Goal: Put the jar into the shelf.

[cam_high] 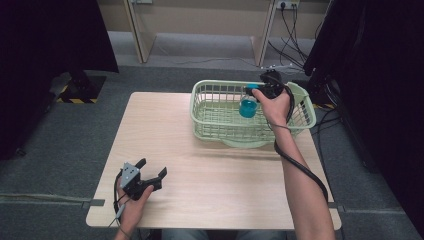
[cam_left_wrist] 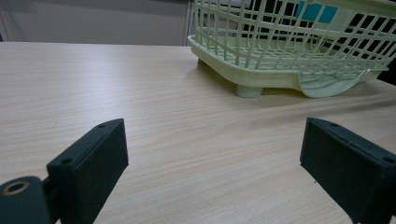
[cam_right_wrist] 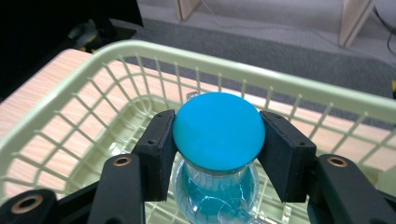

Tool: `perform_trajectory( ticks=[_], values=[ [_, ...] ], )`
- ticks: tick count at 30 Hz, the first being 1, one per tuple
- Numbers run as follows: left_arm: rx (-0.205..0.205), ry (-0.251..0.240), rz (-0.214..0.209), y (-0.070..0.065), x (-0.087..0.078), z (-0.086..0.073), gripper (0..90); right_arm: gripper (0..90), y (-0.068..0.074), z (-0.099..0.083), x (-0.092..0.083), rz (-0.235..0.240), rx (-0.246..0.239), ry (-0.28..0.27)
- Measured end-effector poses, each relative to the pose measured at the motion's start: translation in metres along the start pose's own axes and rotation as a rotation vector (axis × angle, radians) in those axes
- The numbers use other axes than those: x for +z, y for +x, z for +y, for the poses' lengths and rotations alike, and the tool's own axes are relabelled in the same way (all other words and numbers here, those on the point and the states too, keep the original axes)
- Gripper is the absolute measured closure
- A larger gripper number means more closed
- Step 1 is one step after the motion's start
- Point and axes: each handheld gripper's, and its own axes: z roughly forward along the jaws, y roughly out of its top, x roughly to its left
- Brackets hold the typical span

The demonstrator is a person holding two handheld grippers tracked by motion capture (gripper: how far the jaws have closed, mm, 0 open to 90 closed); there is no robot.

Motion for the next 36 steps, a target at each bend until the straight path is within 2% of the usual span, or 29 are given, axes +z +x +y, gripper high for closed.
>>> perform_trajectory(
  ticks=[11,19,27,36],
  values=[
    [-0.001,0.001,-0.001,0.000,0.000,0.000,6.9,48.4,-0.008,-0.008,0.032,-0.030,0.043,0.116],
    [0.001,0.002,-0.003,0.000,0.000,0.000,6.9,48.4,-0.007,-0.011,0.046,-0.033,0.042,0.165],
    [0.005,0.004,-0.002,0.000,0.000,0.000,6.9,48.3,-0.005,-0.015,0.055,-0.027,0.040,0.191],
    [0.004,0.003,-0.004,0.000,0.000,0.000,6.9,48.2,-0.002,-0.017,0.060,-0.042,0.018,0.208]
  ],
)
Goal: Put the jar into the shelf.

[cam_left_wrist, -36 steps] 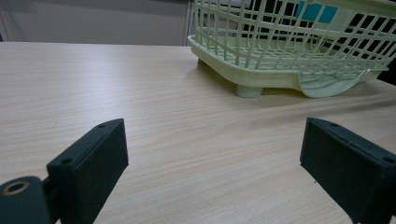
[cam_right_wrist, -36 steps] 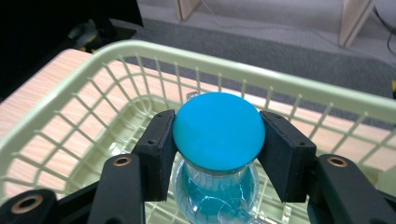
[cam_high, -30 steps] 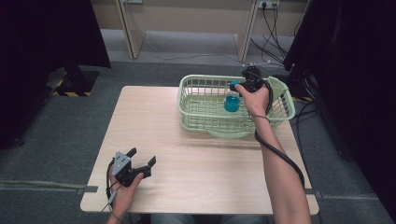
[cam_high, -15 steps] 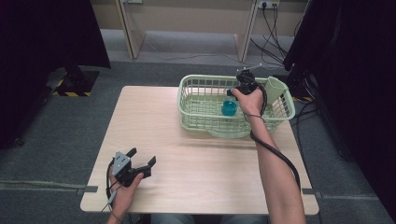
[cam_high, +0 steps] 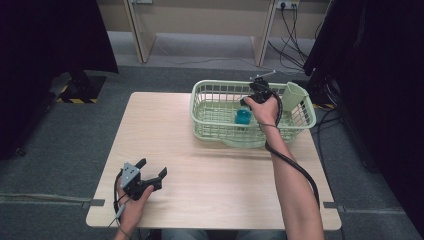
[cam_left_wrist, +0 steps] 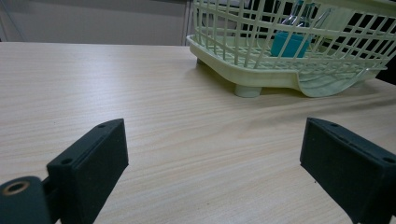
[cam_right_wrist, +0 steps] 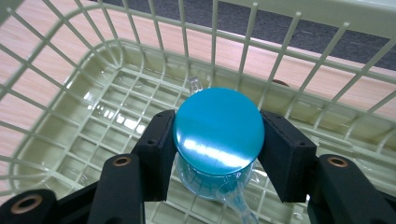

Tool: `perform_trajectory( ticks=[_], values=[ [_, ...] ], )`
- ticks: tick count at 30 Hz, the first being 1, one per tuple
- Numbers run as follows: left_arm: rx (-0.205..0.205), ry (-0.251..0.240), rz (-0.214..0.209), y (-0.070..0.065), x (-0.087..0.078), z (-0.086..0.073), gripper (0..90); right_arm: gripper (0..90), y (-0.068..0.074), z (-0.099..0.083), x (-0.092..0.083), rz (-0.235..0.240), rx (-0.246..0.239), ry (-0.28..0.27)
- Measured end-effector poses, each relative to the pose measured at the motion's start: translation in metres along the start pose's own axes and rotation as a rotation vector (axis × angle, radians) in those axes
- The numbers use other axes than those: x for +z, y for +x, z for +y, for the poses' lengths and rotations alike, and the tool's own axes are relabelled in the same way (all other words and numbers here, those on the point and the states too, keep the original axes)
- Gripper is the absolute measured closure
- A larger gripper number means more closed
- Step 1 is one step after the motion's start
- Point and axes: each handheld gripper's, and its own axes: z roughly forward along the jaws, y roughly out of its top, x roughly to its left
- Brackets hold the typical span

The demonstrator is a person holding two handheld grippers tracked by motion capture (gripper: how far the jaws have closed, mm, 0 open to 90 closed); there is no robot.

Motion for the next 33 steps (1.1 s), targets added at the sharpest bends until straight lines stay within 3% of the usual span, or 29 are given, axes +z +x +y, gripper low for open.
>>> perform_trajectory(
  ticks=[9,21,33],
  values=[
    [0.003,0.000,0.002,0.000,0.000,0.000,6.9,41.6,0.003,-0.002,0.000,-0.019,-0.022,0.013],
    [0.007,0.002,0.003,-0.001,0.000,0.000,6.9,15.8,-0.003,-0.014,-0.010,0.064,0.053,-0.036],
    [0.009,0.001,0.005,-0.001,0.000,0.000,6.9,9.5,0.002,-0.023,-0.029,0.116,0.057,-0.090]
  ],
)
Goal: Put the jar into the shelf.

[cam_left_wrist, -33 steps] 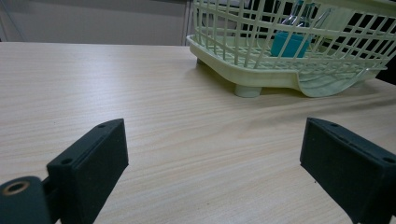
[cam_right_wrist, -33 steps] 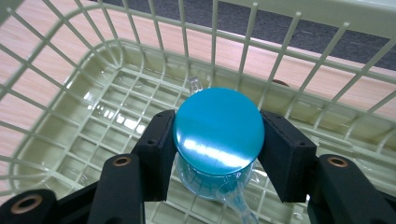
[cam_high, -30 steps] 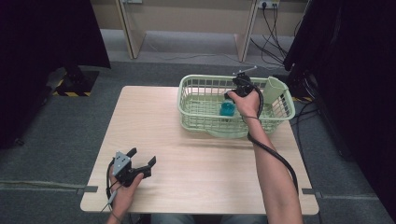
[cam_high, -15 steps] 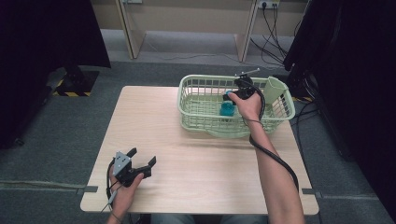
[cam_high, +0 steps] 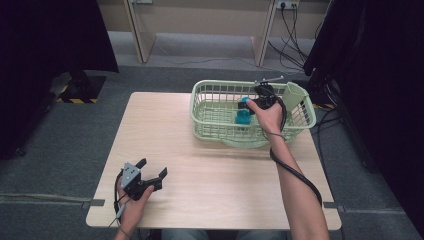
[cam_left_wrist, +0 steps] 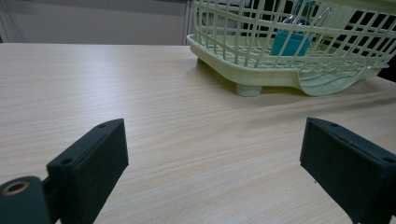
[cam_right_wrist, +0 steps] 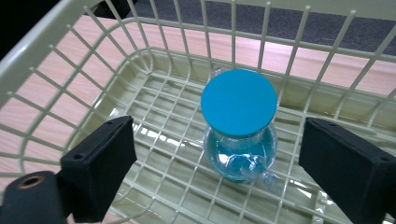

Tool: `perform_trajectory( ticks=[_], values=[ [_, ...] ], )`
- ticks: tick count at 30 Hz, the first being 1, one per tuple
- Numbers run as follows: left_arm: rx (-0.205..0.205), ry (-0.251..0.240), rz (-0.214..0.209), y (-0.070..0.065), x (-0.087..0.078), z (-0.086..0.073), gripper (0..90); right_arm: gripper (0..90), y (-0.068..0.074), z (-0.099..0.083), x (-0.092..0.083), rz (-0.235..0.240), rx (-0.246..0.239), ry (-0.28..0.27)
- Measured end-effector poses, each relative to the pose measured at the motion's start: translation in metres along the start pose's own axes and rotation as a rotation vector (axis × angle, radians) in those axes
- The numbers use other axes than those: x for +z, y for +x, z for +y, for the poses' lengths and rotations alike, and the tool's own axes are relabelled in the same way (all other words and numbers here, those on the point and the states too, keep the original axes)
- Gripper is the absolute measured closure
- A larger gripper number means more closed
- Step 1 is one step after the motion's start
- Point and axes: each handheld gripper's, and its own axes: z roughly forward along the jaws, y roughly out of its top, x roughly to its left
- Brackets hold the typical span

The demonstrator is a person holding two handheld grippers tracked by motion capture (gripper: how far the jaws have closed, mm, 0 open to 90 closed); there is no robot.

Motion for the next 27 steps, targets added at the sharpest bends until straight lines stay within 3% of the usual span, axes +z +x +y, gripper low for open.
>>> perform_trajectory(
  ticks=[22,27],
  values=[
    [0.000,0.000,0.003,0.000,0.000,0.000,6.9,8.4,0.006,-0.026,-0.027,0.027,-0.041,-0.050],
    [0.000,0.000,0.004,0.000,0.000,0.000,6.9,8.1,0.008,-0.034,-0.039,0.056,-0.042,-0.081]
  ],
)
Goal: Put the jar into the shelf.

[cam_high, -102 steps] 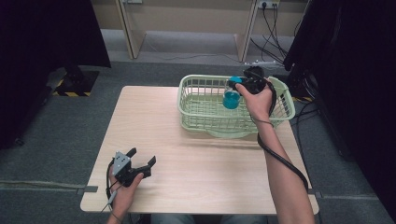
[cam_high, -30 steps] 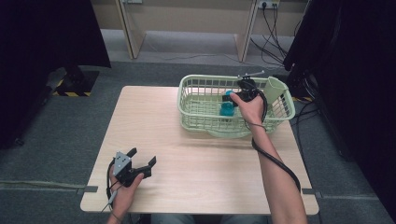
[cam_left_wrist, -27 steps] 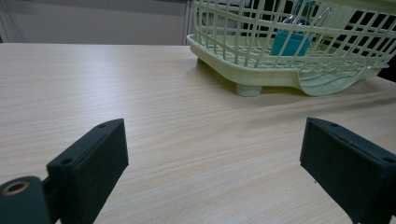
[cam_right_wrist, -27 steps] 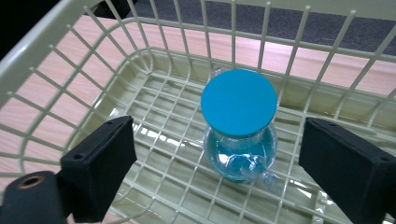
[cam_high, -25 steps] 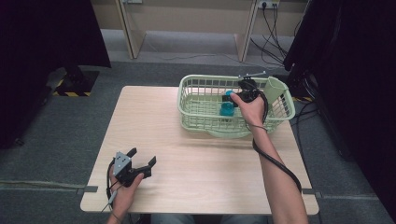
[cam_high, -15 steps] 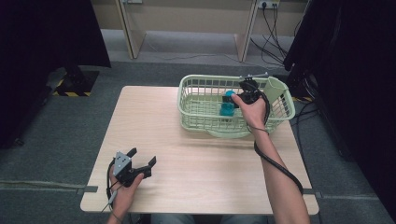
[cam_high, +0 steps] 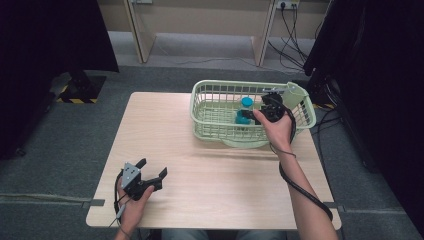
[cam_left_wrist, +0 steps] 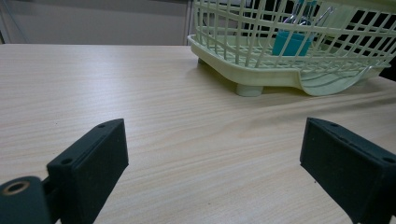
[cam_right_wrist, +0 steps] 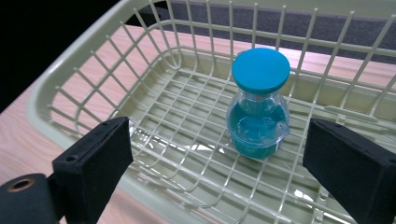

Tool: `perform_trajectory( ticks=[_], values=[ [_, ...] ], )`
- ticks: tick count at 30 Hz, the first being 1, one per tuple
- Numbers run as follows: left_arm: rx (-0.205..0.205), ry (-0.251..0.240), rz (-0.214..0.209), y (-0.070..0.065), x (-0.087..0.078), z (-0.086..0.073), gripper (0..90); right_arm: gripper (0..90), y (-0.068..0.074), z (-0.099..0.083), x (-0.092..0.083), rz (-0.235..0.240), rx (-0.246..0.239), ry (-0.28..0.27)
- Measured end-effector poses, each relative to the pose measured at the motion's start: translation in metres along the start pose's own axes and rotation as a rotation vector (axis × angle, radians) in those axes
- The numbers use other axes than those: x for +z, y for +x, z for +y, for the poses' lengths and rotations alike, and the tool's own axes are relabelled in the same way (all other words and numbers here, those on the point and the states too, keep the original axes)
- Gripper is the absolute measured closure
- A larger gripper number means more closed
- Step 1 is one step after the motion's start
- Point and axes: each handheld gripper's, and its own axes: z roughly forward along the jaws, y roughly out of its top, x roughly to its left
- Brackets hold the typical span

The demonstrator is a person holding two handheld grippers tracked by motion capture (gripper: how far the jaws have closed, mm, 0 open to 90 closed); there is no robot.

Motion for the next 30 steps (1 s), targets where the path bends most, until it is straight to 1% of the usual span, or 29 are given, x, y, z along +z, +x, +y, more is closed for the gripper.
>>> perform_trajectory(
  ticks=[7,18,30],
  values=[
    [0.000,-0.001,0.000,0.000,0.000,0.000,6.9,7.8,0.005,-0.009,-0.010,0.020,-0.020,-0.019],
    [0.000,0.000,0.002,0.000,0.000,0.000,6.9,7.6,0.014,-0.021,-0.024,0.035,-0.051,-0.036],
    [0.000,0.001,0.002,0.000,0.000,0.000,6.9,7.4,0.016,-0.036,-0.036,0.040,-0.065,-0.047]
  ],
)
